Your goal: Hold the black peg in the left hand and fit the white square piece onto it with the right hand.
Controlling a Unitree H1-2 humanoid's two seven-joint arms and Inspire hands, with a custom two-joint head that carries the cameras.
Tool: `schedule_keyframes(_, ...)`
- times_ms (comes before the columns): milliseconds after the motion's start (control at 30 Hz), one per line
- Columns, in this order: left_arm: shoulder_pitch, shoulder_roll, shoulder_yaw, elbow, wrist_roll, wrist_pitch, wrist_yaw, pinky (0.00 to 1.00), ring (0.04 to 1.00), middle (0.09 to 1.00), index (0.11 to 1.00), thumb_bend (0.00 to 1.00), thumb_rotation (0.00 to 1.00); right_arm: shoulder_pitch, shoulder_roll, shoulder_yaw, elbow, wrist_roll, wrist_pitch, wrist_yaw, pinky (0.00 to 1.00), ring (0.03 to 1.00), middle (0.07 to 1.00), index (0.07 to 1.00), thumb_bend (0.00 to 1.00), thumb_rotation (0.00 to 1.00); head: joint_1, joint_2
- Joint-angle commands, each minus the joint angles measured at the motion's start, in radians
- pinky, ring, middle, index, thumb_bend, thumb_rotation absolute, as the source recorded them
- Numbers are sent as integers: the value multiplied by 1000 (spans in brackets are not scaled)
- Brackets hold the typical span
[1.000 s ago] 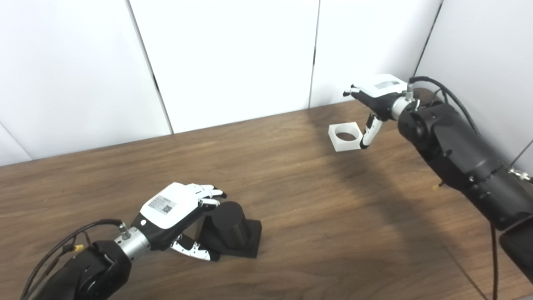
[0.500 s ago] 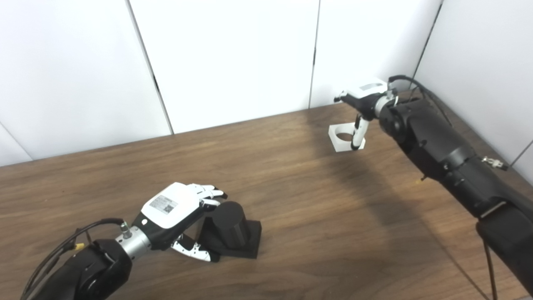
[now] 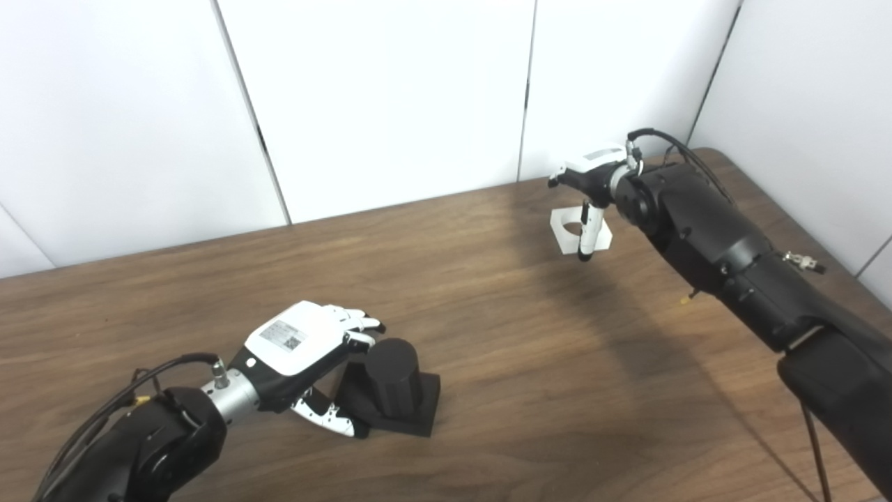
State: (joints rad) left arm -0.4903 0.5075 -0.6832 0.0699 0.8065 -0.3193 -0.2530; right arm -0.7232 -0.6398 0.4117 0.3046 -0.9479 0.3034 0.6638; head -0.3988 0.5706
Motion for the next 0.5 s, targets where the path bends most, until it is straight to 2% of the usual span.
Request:
schedule_keyframes(0,62,41,-71,34,112,-7,-128,840,876,871,491,523,64,-71,-22,-5,-15,4,-17,6,873,951,966,887,918,192,1,5)
schedule_keyframes(333,74,52,-61,19,105,-9,-128,845,872,871,491,523,64,-84,-21,47,46,-25,-22,13,831,945,957,861,898,205,5,14)
schedule_keyframes(467,76,58,-60,9,105,-9,-137,854,873,874,491,523,65,-79,-23,59,58,-29,-13,12,846,948,961,853,888,209,4,17)
